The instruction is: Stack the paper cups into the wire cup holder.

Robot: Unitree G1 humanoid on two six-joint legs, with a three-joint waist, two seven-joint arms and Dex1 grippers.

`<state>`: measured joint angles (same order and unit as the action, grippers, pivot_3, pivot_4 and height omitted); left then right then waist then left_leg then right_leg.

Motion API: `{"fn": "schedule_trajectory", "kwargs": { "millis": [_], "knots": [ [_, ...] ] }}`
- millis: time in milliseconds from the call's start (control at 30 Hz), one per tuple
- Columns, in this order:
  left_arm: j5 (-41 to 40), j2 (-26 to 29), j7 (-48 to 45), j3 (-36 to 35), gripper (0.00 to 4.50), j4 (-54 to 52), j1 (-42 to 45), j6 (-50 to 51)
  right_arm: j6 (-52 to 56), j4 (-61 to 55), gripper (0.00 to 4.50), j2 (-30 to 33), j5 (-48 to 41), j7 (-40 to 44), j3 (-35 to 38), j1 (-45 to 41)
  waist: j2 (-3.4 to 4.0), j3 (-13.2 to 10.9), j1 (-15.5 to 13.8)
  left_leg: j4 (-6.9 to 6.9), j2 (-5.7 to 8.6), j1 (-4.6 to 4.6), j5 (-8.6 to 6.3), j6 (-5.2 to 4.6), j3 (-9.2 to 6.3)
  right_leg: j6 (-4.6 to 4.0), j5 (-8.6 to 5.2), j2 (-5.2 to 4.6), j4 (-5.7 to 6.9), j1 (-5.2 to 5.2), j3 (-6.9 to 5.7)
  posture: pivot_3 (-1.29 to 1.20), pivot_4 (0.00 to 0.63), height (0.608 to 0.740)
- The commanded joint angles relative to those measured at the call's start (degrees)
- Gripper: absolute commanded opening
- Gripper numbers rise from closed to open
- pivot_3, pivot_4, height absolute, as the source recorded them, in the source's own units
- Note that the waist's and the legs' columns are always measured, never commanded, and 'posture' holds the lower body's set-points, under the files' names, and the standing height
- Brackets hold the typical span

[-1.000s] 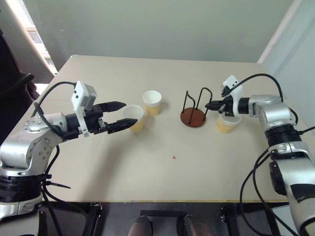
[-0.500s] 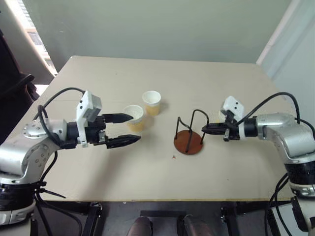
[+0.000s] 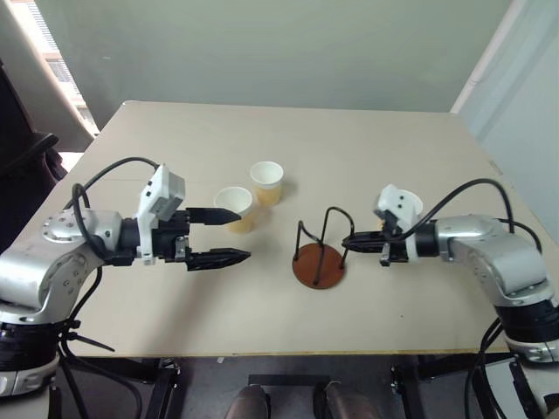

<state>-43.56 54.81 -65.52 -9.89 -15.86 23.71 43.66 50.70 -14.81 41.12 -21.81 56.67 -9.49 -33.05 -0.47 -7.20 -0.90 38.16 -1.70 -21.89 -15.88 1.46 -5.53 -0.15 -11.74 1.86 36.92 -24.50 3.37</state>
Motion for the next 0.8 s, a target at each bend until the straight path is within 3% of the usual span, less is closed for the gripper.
{"fn": "schedule_trajectory", "kwargs": {
  "millis": [33,300,600,800],
  "knots": [
    [-0.49,-0.14,0.91,-0.99,4.5,-0.97,0.6,-0.06,-3.76,1.49,1.09,0.83,2.6,-0.37,-1.55,0.21,0.0,0.0,0.02,0.0,0.0,0.0,0.0,0.0,0.0,0.01,0.0,0.0,-0.01,0.0,0.0,0.0,0.15,0.74],
    [-0.87,-0.44,2.47,-1.88,4.5,-1.19,-0.18,-0.1,-7.84,5.27,3.79,2.84,5.39,0.35,-2.02,0.79,0.0,0.0,-0.03,0.0,-0.01,-0.02,-0.01,-0.01,0.0,0.03,0.02,0.0,-0.03,0.01,0.01,0.0,0.15,0.74],
    [1.72,-0.91,5.01,-1.71,4.5,0.45,0.89,-1.86,-9.58,7.16,3.79,11.52,3.06,6.24,3.48,2.38,0.0,0.0,-0.21,-0.01,0.0,-0.05,-0.01,0.0,0.01,0.03,0.02,0.0,-0.06,0.01,0.01,0.0,0.15,0.74],
    [16.92,-1.07,11.98,5.36,4.5,4.78,9.24,-11.51,-5.99,4.84,3.79,13.82,-2.16,9.17,7.88,1.5,0.0,0.0,-0.35,0.03,0.0,-0.02,0.01,-0.02,0.02,0.05,0.03,0.01,-0.04,0.06,0.02,0.0,0.15,0.74]
  ]
}}
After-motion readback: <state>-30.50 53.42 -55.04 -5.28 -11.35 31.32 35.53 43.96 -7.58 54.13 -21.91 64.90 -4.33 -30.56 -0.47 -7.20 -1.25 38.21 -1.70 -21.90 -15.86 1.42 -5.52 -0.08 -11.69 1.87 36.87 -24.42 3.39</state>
